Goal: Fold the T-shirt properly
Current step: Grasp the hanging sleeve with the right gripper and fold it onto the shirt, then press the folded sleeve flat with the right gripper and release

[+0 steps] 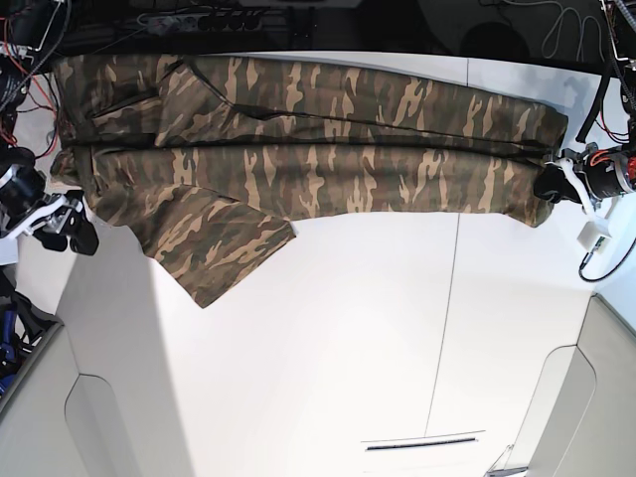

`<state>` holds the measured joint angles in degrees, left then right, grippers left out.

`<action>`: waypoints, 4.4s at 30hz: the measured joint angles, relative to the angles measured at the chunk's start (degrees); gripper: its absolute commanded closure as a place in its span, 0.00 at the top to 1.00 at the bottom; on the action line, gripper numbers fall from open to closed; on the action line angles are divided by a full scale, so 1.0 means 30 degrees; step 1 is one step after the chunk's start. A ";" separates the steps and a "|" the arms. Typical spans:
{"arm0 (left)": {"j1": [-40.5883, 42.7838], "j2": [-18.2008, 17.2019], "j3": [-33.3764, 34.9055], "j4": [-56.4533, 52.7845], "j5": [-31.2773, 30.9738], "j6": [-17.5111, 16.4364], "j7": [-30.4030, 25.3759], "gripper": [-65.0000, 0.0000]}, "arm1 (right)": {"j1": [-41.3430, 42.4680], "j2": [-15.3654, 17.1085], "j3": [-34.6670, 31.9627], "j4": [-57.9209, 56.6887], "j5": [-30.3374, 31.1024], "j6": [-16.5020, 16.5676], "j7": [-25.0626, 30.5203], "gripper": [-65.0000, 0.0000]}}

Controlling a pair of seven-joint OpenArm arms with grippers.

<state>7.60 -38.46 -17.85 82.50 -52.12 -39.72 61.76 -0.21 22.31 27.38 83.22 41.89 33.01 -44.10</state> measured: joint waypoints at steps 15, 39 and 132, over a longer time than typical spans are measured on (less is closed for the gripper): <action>0.0000 0.0000 0.0000 0.0000 0.0007 0.0000 0.0007 0.17 | 0.3351 -0.1566 -0.4590 -0.5690 -0.3708 -0.0350 0.2922 0.63; -0.0007 0.0007 0.0000 0.0000 -0.0007 0.0000 -0.0007 0.17 | 0.3767 -0.3213 -0.6426 -0.6331 -0.3825 -0.0153 0.3038 0.00; -0.0007 -0.0036 0.0000 0.0000 0.0321 0.0000 -0.0015 0.39 | -0.8204 -0.3213 0.2994 1.0229 0.0291 -0.0124 -0.2310 0.00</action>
<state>7.57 -38.57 -17.85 82.50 -51.16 -39.72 61.71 -24.82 12.67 36.36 113.91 42.76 32.64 -51.03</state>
